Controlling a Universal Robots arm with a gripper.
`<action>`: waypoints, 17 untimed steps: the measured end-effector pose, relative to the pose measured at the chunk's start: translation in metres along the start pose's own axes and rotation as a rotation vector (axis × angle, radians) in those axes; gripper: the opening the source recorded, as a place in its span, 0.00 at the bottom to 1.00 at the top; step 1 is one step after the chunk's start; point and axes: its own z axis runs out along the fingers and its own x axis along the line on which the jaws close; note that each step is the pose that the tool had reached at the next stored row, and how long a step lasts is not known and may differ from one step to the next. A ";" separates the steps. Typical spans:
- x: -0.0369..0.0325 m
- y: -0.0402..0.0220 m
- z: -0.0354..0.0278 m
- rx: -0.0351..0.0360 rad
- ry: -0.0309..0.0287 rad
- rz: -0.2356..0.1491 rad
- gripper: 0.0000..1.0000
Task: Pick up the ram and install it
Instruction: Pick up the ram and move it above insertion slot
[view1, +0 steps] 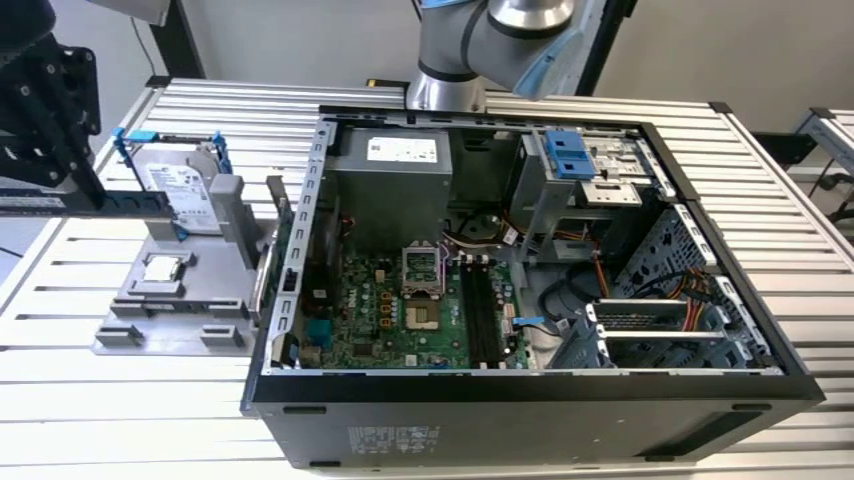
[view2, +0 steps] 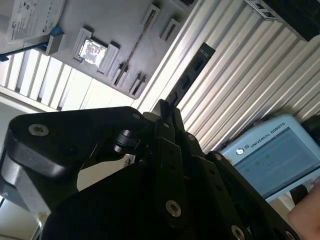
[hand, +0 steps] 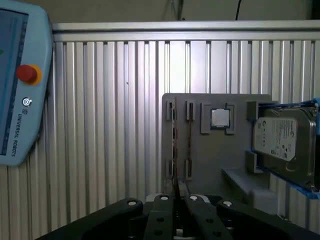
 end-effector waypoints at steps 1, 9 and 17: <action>0.0000 -0.0043 -0.0001 -0.0009 0.0001 0.000 0.00; -0.0006 -0.0380 -0.0007 -0.0065 0.0002 0.000 0.00; -0.0008 -0.0539 -0.0010 -0.0075 0.0002 0.000 0.00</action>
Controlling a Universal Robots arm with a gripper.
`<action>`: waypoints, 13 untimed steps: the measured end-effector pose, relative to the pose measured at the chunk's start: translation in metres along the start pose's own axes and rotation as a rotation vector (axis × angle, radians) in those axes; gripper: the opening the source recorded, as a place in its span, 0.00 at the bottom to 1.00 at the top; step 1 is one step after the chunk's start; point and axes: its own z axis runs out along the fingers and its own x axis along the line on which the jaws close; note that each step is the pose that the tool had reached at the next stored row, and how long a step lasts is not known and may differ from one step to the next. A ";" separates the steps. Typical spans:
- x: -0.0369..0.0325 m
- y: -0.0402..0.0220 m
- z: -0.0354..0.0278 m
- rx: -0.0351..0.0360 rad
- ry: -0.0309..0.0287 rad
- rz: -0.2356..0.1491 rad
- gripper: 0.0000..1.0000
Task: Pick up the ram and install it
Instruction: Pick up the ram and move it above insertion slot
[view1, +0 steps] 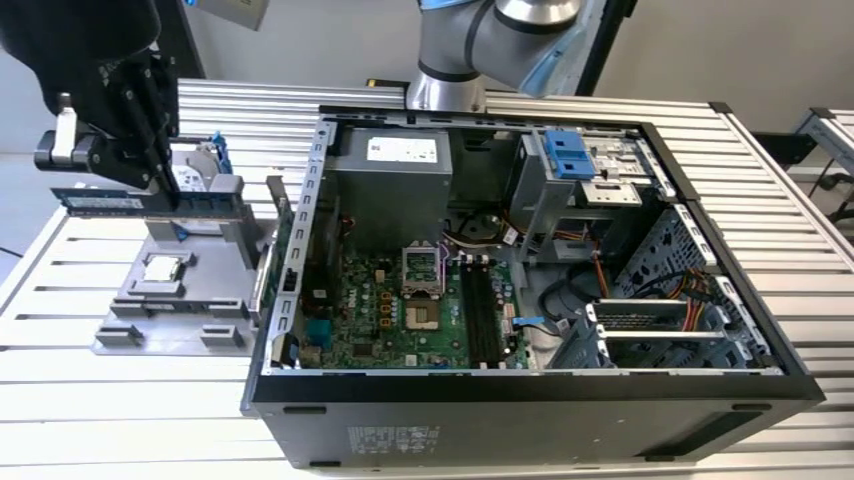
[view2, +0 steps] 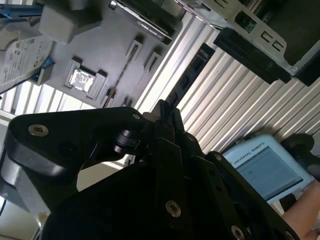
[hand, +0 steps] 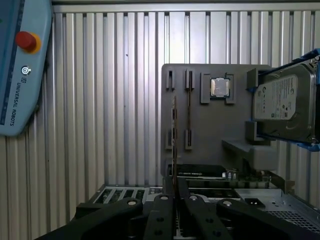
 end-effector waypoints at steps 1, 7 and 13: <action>0.0000 0.0000 0.0000 0.0000 0.0000 0.000 0.00; -0.0001 -0.0069 -0.0002 -0.0001 0.0001 0.000 0.00; -0.0004 -0.0245 -0.0007 -0.0002 0.0000 0.000 0.00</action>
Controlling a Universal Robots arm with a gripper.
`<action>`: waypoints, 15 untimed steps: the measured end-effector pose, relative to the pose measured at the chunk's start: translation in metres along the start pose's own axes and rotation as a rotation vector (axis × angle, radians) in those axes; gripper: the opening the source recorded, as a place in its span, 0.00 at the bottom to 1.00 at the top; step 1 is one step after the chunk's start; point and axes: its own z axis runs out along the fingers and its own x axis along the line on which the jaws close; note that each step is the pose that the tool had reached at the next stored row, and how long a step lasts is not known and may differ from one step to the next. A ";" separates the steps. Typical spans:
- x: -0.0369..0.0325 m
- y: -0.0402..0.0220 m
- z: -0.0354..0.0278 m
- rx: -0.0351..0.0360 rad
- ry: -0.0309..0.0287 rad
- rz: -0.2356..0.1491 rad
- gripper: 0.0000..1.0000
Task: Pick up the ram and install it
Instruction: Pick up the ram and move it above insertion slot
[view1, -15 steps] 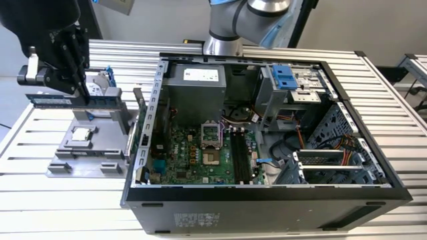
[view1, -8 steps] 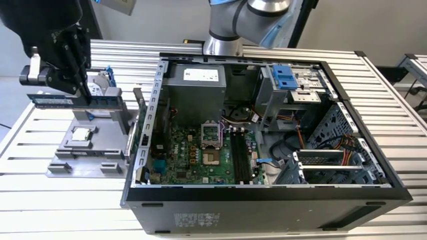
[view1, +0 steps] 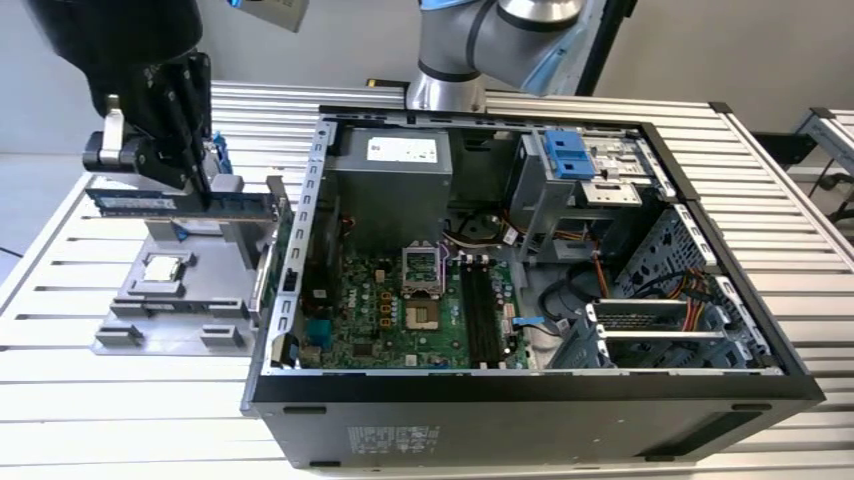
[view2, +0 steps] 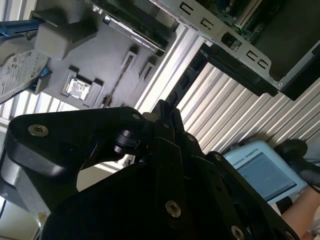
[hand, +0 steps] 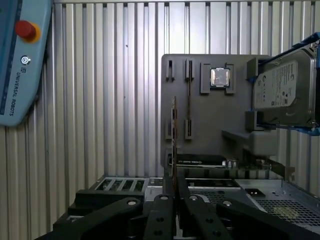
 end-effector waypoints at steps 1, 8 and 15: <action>0.0000 -0.0032 -0.0001 -0.0001 0.0000 0.000 0.00; -0.0004 -0.0269 -0.0007 -0.0007 0.0000 0.000 0.00; -0.0008 -0.0536 -0.0014 -0.0015 0.0000 0.000 0.00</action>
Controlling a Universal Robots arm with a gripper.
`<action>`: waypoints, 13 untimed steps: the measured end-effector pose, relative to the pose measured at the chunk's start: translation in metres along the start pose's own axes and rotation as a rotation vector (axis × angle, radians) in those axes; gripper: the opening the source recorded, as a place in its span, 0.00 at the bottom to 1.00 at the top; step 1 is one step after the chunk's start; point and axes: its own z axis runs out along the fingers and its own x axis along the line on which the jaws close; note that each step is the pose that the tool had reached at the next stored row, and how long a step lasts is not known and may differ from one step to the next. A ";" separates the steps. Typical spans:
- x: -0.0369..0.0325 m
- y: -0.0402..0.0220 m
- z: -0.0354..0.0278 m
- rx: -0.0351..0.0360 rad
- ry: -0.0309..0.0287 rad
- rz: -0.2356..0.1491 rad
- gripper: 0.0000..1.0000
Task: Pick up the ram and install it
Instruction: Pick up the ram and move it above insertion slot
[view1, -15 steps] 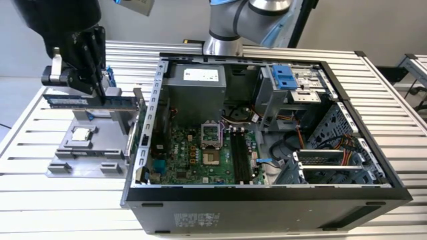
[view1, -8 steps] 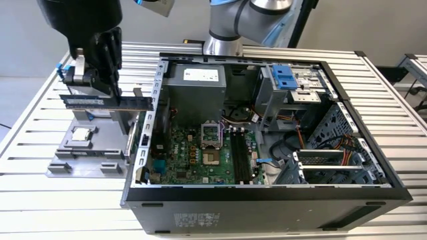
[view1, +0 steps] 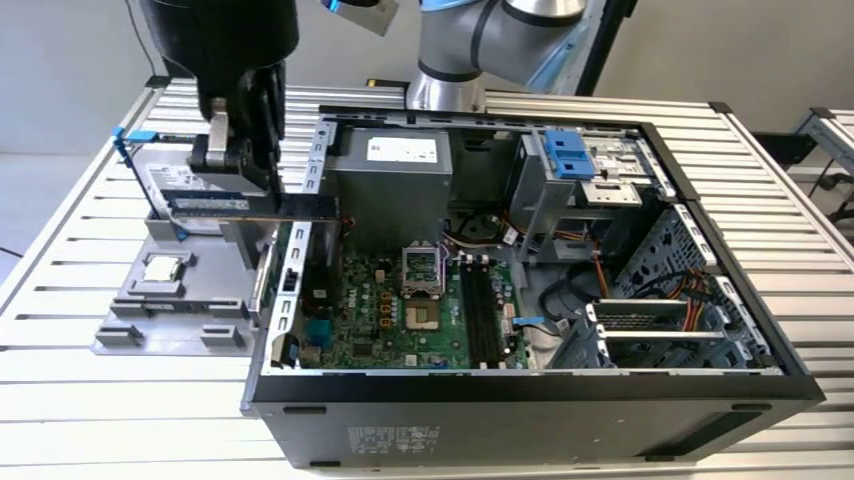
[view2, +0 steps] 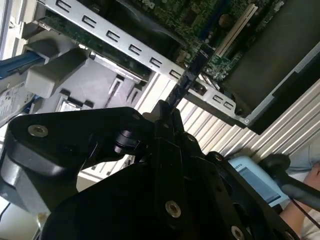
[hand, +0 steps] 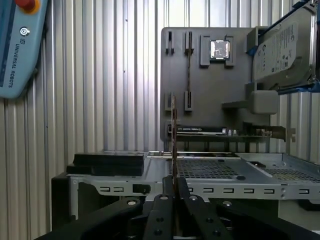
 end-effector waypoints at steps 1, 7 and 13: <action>-0.0001 -0.0042 -0.0001 -0.0002 0.0000 0.000 0.00; -0.0005 -0.0319 -0.0009 -0.0015 0.0000 0.000 0.00; -0.0009 -0.0587 -0.0017 -0.0026 0.0001 0.000 0.00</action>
